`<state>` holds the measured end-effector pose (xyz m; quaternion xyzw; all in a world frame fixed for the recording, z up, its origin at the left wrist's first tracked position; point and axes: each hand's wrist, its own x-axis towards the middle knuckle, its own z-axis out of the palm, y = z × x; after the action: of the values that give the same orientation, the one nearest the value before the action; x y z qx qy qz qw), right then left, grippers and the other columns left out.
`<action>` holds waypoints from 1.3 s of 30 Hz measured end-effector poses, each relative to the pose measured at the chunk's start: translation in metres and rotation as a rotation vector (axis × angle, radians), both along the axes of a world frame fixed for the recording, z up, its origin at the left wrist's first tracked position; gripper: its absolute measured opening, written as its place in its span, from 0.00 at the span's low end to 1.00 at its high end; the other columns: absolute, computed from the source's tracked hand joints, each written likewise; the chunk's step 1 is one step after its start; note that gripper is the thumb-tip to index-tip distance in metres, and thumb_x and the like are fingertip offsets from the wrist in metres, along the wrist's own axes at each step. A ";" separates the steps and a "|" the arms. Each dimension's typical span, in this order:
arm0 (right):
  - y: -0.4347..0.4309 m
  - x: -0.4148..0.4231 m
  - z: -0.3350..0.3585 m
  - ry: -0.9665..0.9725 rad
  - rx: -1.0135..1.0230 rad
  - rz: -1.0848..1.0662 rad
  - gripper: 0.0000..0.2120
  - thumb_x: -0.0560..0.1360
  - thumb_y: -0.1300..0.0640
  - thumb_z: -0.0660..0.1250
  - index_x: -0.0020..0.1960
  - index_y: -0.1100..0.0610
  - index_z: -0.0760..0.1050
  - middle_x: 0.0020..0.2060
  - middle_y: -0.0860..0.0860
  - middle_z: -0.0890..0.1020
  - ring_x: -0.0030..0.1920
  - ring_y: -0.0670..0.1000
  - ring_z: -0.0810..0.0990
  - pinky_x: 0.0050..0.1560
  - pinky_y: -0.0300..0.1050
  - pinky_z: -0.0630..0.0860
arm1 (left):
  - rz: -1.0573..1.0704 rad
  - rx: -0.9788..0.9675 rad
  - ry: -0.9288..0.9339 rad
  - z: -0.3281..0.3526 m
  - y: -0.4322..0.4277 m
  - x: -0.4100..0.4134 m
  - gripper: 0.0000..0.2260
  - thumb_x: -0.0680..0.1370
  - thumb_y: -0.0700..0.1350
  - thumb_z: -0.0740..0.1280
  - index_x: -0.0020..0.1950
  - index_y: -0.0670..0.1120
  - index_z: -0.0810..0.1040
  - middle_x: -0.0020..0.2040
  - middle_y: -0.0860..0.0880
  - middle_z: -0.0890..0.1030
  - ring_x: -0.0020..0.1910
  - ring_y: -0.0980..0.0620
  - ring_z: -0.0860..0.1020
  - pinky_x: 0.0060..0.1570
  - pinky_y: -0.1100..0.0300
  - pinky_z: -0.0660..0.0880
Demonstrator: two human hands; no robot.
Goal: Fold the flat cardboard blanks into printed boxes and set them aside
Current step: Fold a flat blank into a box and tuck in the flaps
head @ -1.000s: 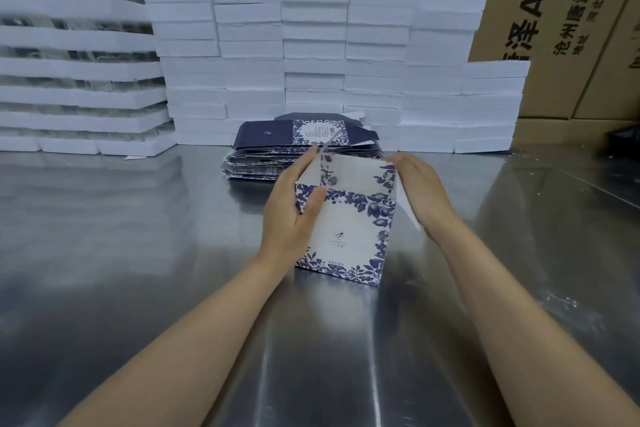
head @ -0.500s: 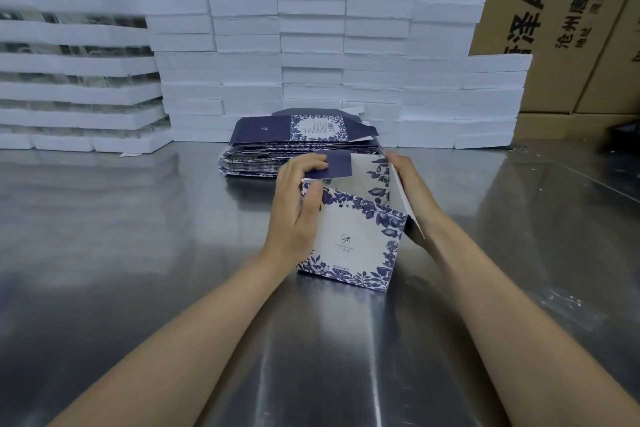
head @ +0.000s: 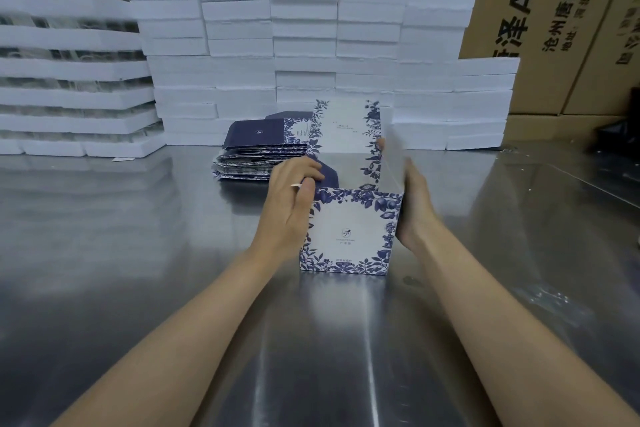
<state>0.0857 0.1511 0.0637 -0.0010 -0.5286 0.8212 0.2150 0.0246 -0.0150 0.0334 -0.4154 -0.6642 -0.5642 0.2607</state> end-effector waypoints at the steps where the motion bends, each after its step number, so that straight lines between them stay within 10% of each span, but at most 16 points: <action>1: -0.004 0.000 0.003 -0.018 0.070 -0.025 0.13 0.76 0.52 0.63 0.59 0.51 0.79 0.56 0.51 0.83 0.55 0.50 0.82 0.56 0.45 0.77 | -0.015 0.022 -0.007 -0.001 0.000 -0.001 0.18 0.81 0.52 0.49 0.51 0.47 0.77 0.58 0.56 0.76 0.63 0.54 0.70 0.63 0.66 0.63; 6: -0.008 0.000 0.003 -0.040 0.031 -0.117 0.17 0.78 0.61 0.62 0.66 0.50 0.71 0.61 0.51 0.78 0.57 0.52 0.79 0.58 0.47 0.75 | -0.326 0.285 -0.349 -0.003 0.005 -0.001 0.22 0.80 0.55 0.50 0.54 0.44 0.79 0.63 0.48 0.77 0.68 0.44 0.71 0.71 0.40 0.61; 13: -0.009 -0.001 0.005 0.019 -0.033 -0.141 0.25 0.78 0.65 0.60 0.72 0.49 0.64 0.51 0.43 0.80 0.47 0.48 0.82 0.46 0.41 0.78 | -0.523 0.484 -0.784 0.006 0.001 0.007 0.22 0.73 0.51 0.57 0.57 0.42 0.83 0.62 0.38 0.79 0.64 0.38 0.75 0.67 0.43 0.69; 21: -0.009 -0.003 0.005 0.036 -0.024 -0.144 0.25 0.78 0.68 0.58 0.73 0.53 0.64 0.43 0.38 0.82 0.40 0.41 0.83 0.40 0.36 0.79 | -0.371 0.290 -0.416 0.009 0.001 0.008 0.15 0.78 0.44 0.53 0.56 0.42 0.76 0.59 0.46 0.77 0.59 0.59 0.76 0.60 0.67 0.68; 25: -0.009 -0.002 0.005 0.038 -0.036 -0.117 0.24 0.78 0.68 0.57 0.72 0.55 0.66 0.58 0.50 0.82 0.48 0.48 0.81 0.44 0.40 0.78 | -0.440 0.406 -0.577 0.006 0.002 0.008 0.16 0.79 0.38 0.53 0.60 0.37 0.77 0.59 0.45 0.80 0.58 0.50 0.79 0.58 0.61 0.73; 28: -0.010 -0.001 0.006 0.051 -0.047 -0.120 0.22 0.77 0.68 0.57 0.69 0.53 0.69 0.48 0.45 0.85 0.46 0.48 0.82 0.43 0.40 0.78 | -0.390 0.393 -0.578 0.009 -0.002 0.006 0.25 0.65 0.35 0.54 0.59 0.39 0.77 0.61 0.40 0.79 0.57 0.41 0.77 0.56 0.57 0.73; 39: -0.010 -0.003 0.006 0.069 0.009 -0.171 0.21 0.77 0.70 0.55 0.63 0.51 0.71 0.47 0.42 0.85 0.43 0.44 0.82 0.41 0.36 0.78 | -0.313 0.262 -0.414 0.006 0.000 0.005 0.15 0.78 0.46 0.55 0.57 0.42 0.76 0.59 0.49 0.78 0.61 0.55 0.75 0.65 0.61 0.69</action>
<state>0.0824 0.1409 0.0702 -0.0170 -0.5227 0.7968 0.3026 0.0301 -0.0154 0.0393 -0.3517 -0.5526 -0.7513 0.0806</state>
